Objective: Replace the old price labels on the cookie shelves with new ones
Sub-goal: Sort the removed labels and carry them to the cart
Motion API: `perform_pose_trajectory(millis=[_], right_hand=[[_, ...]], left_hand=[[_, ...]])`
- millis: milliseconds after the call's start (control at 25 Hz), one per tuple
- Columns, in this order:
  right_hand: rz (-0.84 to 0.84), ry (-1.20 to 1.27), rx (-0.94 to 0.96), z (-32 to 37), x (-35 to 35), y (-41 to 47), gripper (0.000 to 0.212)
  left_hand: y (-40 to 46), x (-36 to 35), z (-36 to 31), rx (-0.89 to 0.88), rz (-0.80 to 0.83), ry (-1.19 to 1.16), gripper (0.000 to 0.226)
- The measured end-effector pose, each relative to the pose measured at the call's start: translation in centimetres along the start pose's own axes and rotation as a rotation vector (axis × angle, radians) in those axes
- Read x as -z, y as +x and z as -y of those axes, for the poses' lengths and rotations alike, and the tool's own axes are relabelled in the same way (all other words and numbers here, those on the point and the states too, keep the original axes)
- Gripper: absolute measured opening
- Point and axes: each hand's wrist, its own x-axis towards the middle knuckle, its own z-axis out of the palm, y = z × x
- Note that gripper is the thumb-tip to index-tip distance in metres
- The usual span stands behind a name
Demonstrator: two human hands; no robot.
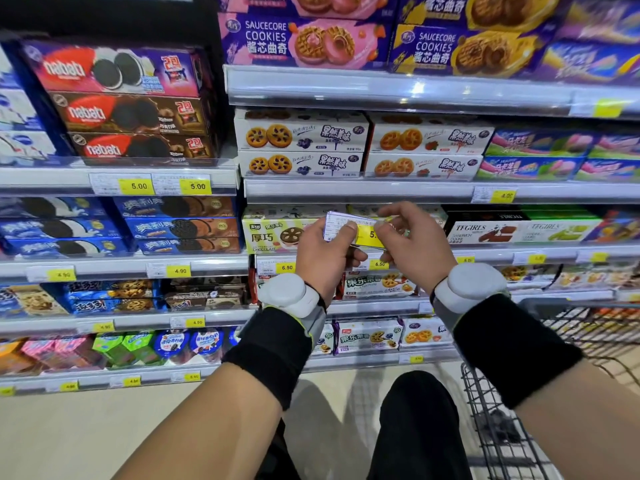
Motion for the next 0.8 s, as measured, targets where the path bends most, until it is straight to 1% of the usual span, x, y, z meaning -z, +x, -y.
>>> perform_pose_trajectory(millis=[80,160,240,280,320,360,440,480,600,800], right_hand=[[0.003,0.143,-0.083,0.0,0.3,-0.9,0.012],[-0.059,0.245,-0.132,0.1,0.4,-1.8,0.008],[-0.095,0.353,-0.178,0.0,0.3,-2.8,0.008],[-0.094,0.392,-0.189,-0.2,0.2,-3.4,0.008],[-0.093,0.409,-0.195,-0.4,0.1,-3.8,0.01],[-0.098,0.414,-0.201,-0.5,0.0,-4.1,0.013],[-0.132,0.428,-0.222,-0.9,0.2,-4.5,0.016],[-0.149,0.434,-0.231,-1.0,0.4,-4.8,0.017],[-0.159,0.445,-0.237,-0.8,0.8,-5.4,0.018],[-0.199,0.496,-0.267,-0.6,1.9,-6.9,0.016]], left_hand=[[-0.3,-0.4,0.4,0.006,-0.006,-0.01,0.005],[-1.1,-1.1,0.7,0.028,-0.036,-0.053,0.015],[-2.3,-1.9,0.8,0.046,-0.053,-0.087,0.016],[-3.0,-2.4,0.8,0.053,-0.057,-0.085,0.026],[-3.5,-2.7,0.9,0.066,-0.058,-0.096,0.03],[-3.8,-2.8,1.0,0.061,-0.06,-0.098,0.029],[-4.1,-3.0,1.2,0.046,-0.062,-0.097,0.019],[-4.2,-3.0,1.3,0.044,-0.054,-0.089,0.018],[-4.7,-3.1,1.1,0.013,-0.033,-0.049,0.021],[-6.1,-5.1,1.0,0.037,0.042,-0.043,0.02]])
